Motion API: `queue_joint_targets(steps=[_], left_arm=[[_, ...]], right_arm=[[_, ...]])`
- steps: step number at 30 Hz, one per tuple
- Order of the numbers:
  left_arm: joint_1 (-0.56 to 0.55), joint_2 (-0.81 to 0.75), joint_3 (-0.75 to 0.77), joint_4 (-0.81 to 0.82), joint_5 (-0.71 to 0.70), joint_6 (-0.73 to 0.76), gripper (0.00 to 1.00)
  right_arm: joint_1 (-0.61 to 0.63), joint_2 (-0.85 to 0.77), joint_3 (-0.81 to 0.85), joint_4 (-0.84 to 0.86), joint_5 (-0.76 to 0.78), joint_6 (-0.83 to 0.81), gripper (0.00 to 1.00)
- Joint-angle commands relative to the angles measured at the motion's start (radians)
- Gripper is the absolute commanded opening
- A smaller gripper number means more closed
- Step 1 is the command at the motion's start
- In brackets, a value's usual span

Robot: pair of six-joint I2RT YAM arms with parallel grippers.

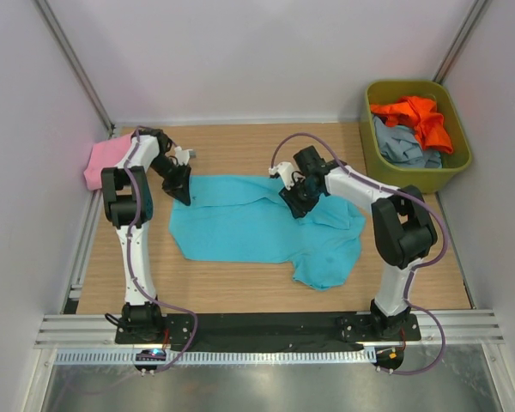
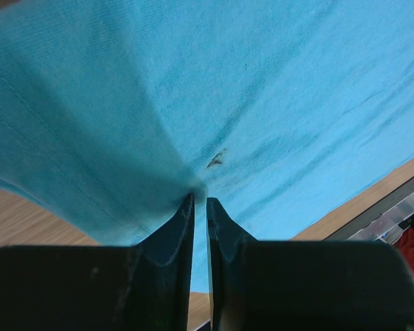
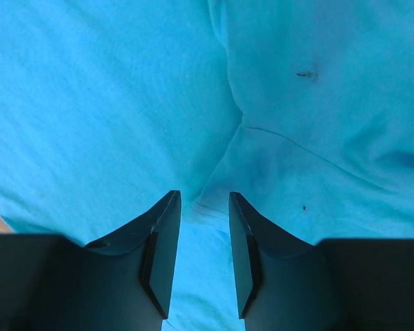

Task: Fold and stack the t-shirts
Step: Fold the tshirt

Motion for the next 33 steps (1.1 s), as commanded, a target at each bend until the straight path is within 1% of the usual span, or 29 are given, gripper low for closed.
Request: queue_joint_targets(steps=[1, 15, 20, 22, 23, 25, 26, 28, 33], left_arm=[[0.001, -0.064, 0.000, 0.005, 0.029, 0.005, 0.13], [0.002, -0.058, 0.000, 0.018, 0.050, -0.012, 0.13], [0.000, -0.058, -0.002, 0.018, 0.056, -0.015, 0.13], [0.000, -0.059, -0.002, 0.019, 0.055, -0.017, 0.13], [0.000, -0.059, -0.005, 0.021, 0.055, -0.015, 0.13], [0.000, -0.058, -0.006, 0.022, 0.055, -0.017, 0.13], [0.000, -0.058, -0.008, 0.024, 0.056, -0.015, 0.13], [0.001, -0.058, -0.009, 0.027, 0.058, -0.017, 0.13], [0.000, -0.050, -0.009, 0.036, 0.071, -0.024, 0.13]], right_arm=[[0.008, -0.003, 0.016, -0.005, 0.003, -0.004, 0.40], [0.010, 0.020, -0.020, 0.008, 0.033, -0.024, 0.39], [0.010, 0.027, -0.023, 0.012, 0.040, -0.027, 0.37], [0.008, 0.029, -0.027, 0.014, 0.042, -0.027, 0.33], [0.010, 0.027, -0.029, 0.015, 0.042, -0.027, 0.24], [0.010, 0.024, -0.030, 0.015, 0.045, -0.025, 0.17], [0.010, 0.023, -0.032, 0.014, 0.045, -0.027, 0.09], [0.010, 0.015, -0.032, 0.011, 0.045, -0.028, 0.02], [0.011, -0.008, -0.010, -0.040, 0.002, -0.031, 0.01]])
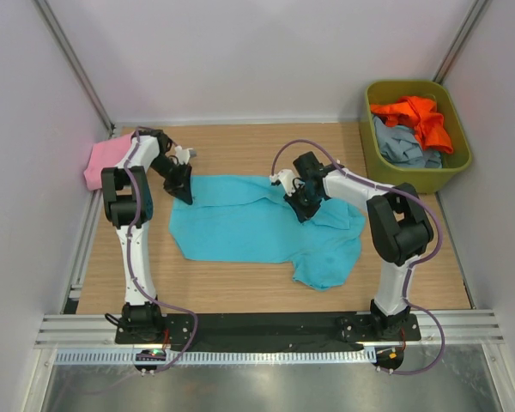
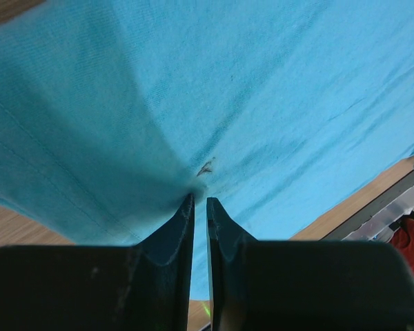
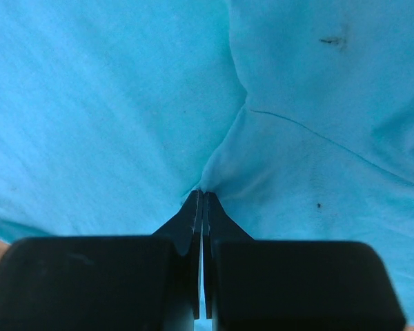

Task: Fold and stack the t-shirts
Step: Fold the tshirt

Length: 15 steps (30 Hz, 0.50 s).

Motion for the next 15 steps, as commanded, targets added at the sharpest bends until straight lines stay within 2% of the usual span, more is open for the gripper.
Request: queue_joint_targets(steps=[1, 9, 13, 14, 15], left_arm=[[0.000, -0.048, -0.002, 0.020, 0.037, -0.012, 0.13], [0.001, -0.042, 0.009, 0.020, 0.045, -0.017, 0.13], [0.000, -0.041, 0.017, 0.016, 0.034, -0.010, 0.13], [0.000, -0.041, 0.017, 0.016, 0.034, -0.010, 0.13], [0.000, -0.041, 0.021, 0.010, 0.033, -0.004, 0.13]], right_arm=[[0.007, -0.052, 0.033, -0.046, -0.055, -0.011, 0.01], [0.009, -0.075, 0.058, -0.135, -0.180, -0.037, 0.01], [0.007, -0.081, 0.060, -0.152, -0.193, -0.045, 0.01], [0.007, -0.083, 0.058, -0.149, -0.190, -0.045, 0.02], [0.007, -0.083, 0.057, -0.142, -0.177, -0.037, 0.07]])
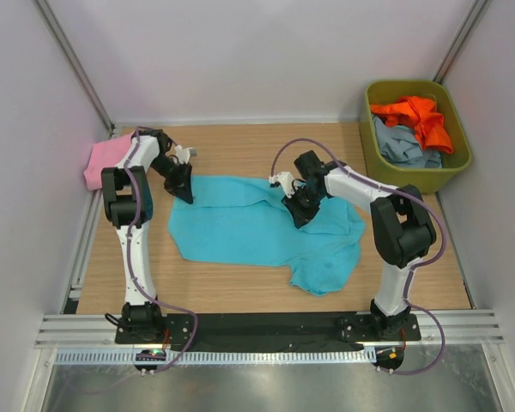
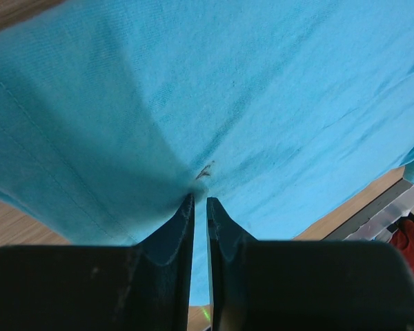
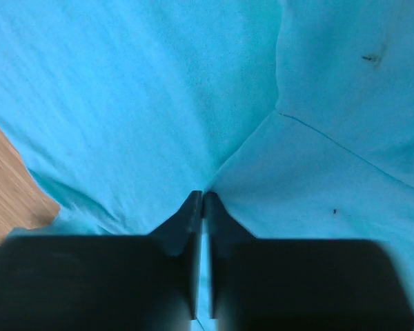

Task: Fold and stack the t-shirts
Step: Fold the tshirt

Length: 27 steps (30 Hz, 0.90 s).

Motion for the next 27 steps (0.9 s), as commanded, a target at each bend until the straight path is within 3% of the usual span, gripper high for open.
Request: queue_joint_targets(steps=[1, 5, 7, 14, 27], left_arm=[[0.000, -0.041, 0.029, -0.010, 0.019, 0.011, 0.13], [0.003, -0.076, 0.050, -0.038, 0.004, 0.053, 0.12], [0.005, -0.085, 0.079, -0.038, -0.009, 0.067, 0.12], [0.005, 0.016, 0.223, -0.081, -0.020, 0.038, 0.12], [0.002, 0.091, 0.198, -0.033, -0.032, 0.007, 0.12]], right_arm=[[0.008, -0.062, 0.030, -0.015, -0.020, -0.001, 0.25], [-0.018, -0.075, 0.036, 0.086, 0.072, 0.091, 0.40], [-0.059, -0.075, 0.061, 0.119, 0.121, 0.142, 0.42], [-0.191, 0.044, 0.206, 0.197, 0.264, 0.130, 0.42], [-0.285, 0.242, 0.461, 0.231, 0.284, 0.155, 0.40]])
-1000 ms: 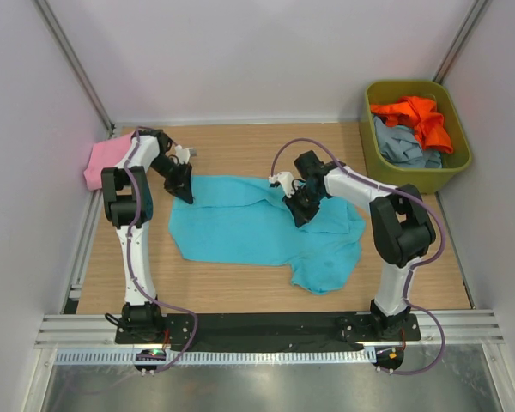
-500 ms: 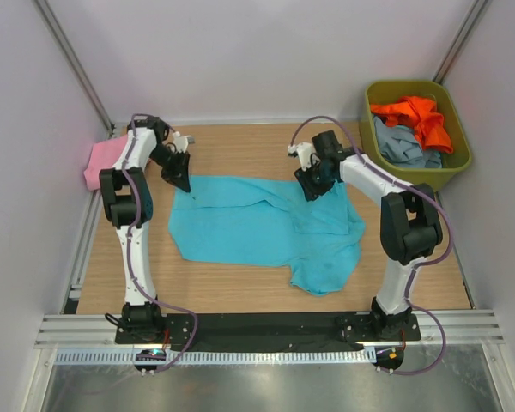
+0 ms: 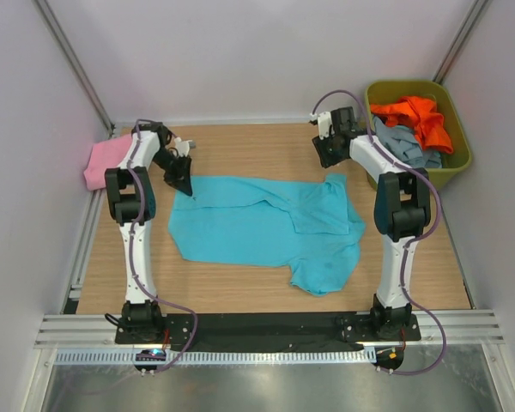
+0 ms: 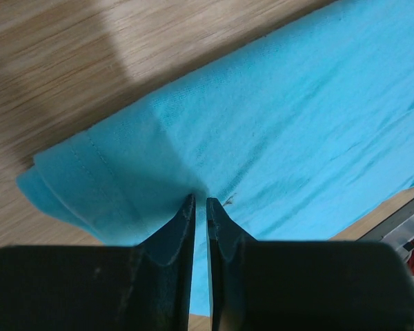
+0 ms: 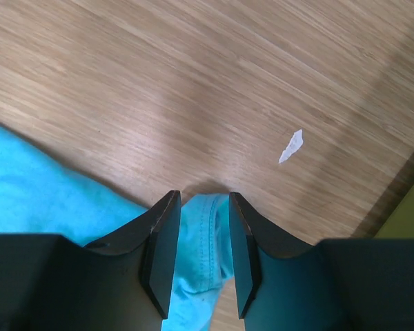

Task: Fold and stack the t-shirts
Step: Fold the tshirt

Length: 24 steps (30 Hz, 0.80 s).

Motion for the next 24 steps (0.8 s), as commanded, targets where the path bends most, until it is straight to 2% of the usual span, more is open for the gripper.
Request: queue_joint_targets(steps=[1, 20, 23, 24], left_arm=[[0.001, -0.005, -0.001, 0.002, -0.007, 0.003, 0.12], [0.001, -0.005, -0.020, 0.006, -0.005, -0.002, 0.12], [0.001, -0.009, -0.023, 0.006, -0.005, -0.002, 0.12], [0.001, -0.011, -0.024, 0.006, -0.004, 0.000, 0.12]], right_arm=[[-0.004, 0.018, 0.051, 0.023, 0.015, 0.008, 0.40], [-0.053, -0.034, -0.110, 0.009, 0.024, -0.033, 0.39], [-0.054, -0.030, -0.102, 0.001, 0.012, -0.036, 0.28], [-0.053, -0.030, -0.098, -0.002, 0.006, -0.036, 0.17]])
